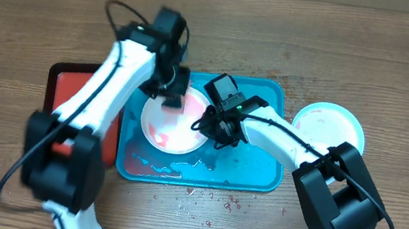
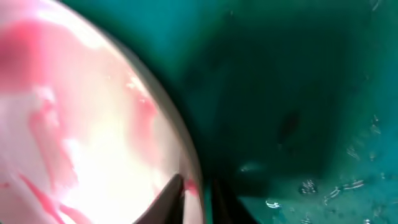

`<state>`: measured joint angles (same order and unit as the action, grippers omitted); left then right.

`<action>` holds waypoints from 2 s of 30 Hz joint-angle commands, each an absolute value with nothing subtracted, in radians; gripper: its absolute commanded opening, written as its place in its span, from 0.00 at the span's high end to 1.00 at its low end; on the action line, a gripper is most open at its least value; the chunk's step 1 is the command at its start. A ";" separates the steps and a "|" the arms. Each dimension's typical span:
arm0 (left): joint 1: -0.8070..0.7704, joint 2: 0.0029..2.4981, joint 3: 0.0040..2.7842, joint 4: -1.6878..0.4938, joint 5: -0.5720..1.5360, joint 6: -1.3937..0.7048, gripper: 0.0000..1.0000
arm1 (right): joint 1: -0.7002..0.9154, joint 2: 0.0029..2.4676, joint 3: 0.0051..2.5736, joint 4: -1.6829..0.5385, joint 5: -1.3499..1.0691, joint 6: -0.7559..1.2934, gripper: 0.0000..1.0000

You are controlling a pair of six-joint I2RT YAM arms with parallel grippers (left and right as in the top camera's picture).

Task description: Clean dirty plates on tray and stack at the side

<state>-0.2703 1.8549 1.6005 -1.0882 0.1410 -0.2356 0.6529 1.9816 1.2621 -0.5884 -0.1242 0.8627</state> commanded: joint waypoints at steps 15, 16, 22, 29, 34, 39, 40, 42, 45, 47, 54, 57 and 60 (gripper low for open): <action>-0.254 1.728 1.631 -1.208 0.070 -0.273 0.96 | 0.636 1.976 1.248 -0.582 -0.160 0.756 0.96; -0.254 1.728 1.631 -1.209 0.070 -0.273 0.96 | 0.632 1.948 1.248 -0.601 -0.149 0.750 0.96; -0.255 1.728 1.631 -1.219 0.071 -0.274 0.96 | 0.635 1.750 1.248 -0.746 0.074 0.708 0.96; -0.256 1.728 1.631 -1.219 0.071 -0.274 0.96 | 0.718 1.618 1.248 -0.930 0.458 0.702 0.96; -0.257 1.728 1.628 -1.217 0.071 -0.274 0.96 | 0.806 1.612 1.248 -1.024 0.661 0.723 0.96; -0.257 1.729 1.617 -1.217 0.071 -0.274 0.96 | 0.889 1.612 1.262 -1.130 0.871 0.864 0.96; -0.257 1.729 1.615 -1.218 0.071 -0.274 0.96 | 0.904 1.612 1.267 -1.155 0.908 0.885 0.96; -0.257 1.729 1.607 -1.216 0.071 -0.274 0.96 | 0.931 1.612 1.284 -1.219 0.982 0.929 0.96; -0.257 1.729 1.595 -1.209 0.071 -0.274 0.96 | 0.960 1.612 1.312 -1.309 1.058 0.995 0.96; -0.257 1.729 1.589 -1.207 0.071 -0.274 0.96 | 0.976 1.612 1.329 -1.362 1.094 1.028 0.96; -0.257 1.730 1.584 -1.200 0.071 -0.274 0.96 | 1.023 1.612 1.384 -1.500 1.171 1.131 0.96; -0.257 1.730 1.584 -1.200 0.071 -0.275 0.96 | 1.036 1.612 1.411 -1.556 1.210 1.164 0.96; -0.257 1.730 1.584 -1.200 0.071 -0.277 0.96 | 1.046 1.612 1.438 -1.618 1.250 1.217 0.96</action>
